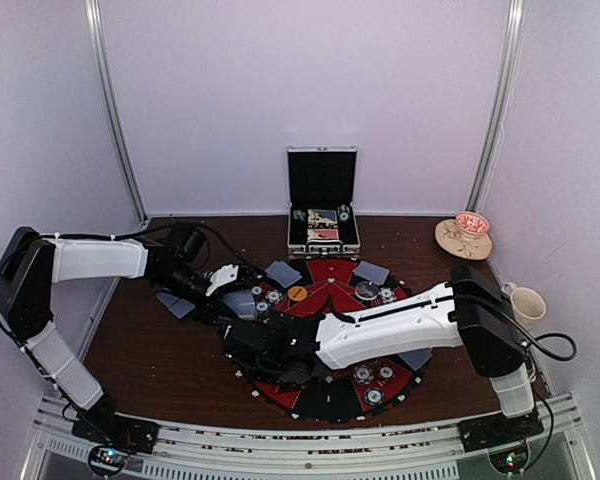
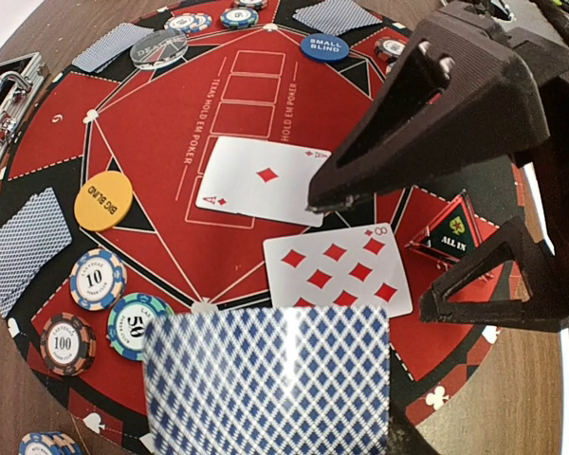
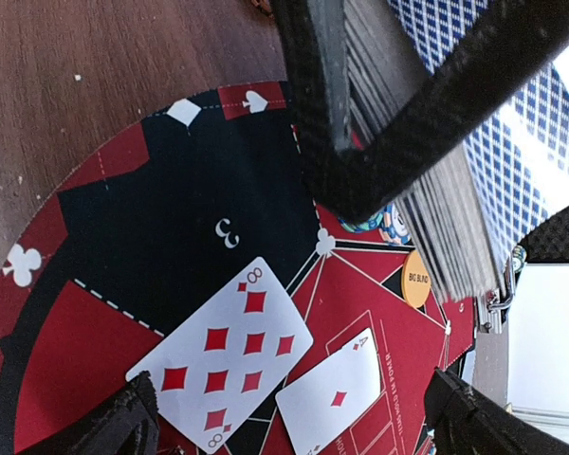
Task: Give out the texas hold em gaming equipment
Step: Adjust the poker card in the community card area, then pick up the poker card from the face-down deck piles, then flop the poker card in the community card area.
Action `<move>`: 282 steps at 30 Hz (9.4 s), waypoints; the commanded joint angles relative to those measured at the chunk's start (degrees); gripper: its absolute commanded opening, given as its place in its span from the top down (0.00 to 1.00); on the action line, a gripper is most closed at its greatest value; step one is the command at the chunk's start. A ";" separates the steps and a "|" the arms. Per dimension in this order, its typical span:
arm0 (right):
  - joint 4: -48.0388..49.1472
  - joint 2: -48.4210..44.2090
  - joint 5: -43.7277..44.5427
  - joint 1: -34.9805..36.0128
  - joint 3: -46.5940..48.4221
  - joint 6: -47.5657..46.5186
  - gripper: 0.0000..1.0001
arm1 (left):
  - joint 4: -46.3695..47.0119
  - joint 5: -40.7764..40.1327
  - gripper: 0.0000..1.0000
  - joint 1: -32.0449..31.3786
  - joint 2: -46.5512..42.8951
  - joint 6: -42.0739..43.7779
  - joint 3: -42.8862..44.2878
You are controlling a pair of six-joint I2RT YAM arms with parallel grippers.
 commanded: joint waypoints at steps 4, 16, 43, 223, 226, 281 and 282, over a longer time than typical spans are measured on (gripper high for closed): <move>-6.94 2.89 -3.26 0.00 4.44 0.09 0.00 | 0.24 1.46 0.55 -0.18 -0.97 0.50 -0.20; -8.35 4.89 -3.32 -0.11 5.07 0.24 0.00 | 0.33 1.16 0.55 0.79 -0.85 0.41 0.13; -5.31 8.06 5.11 -2.72 5.61 0.65 0.00 | 0.39 1.90 0.55 3.88 0.91 0.10 1.48; 46.18 -8.08 -56.58 -20.92 -18.91 49.78 0.10 | 0.04 1.55 0.54 -0.79 -0.92 0.80 -0.75; 45.27 -6.97 -56.14 -20.88 -17.45 49.96 0.12 | 0.03 1.38 0.54 -1.01 -1.03 0.89 -0.93; 41.95 -23.29 -48.95 -24.54 -31.62 43.09 1.00 | 0.04 -0.04 0.54 -1.42 -0.07 1.22 -0.63; 38.51 -25.08 -44.86 -24.54 -31.91 40.62 1.00 | 0.03 -0.03 0.54 -1.40 -0.09 1.19 -0.58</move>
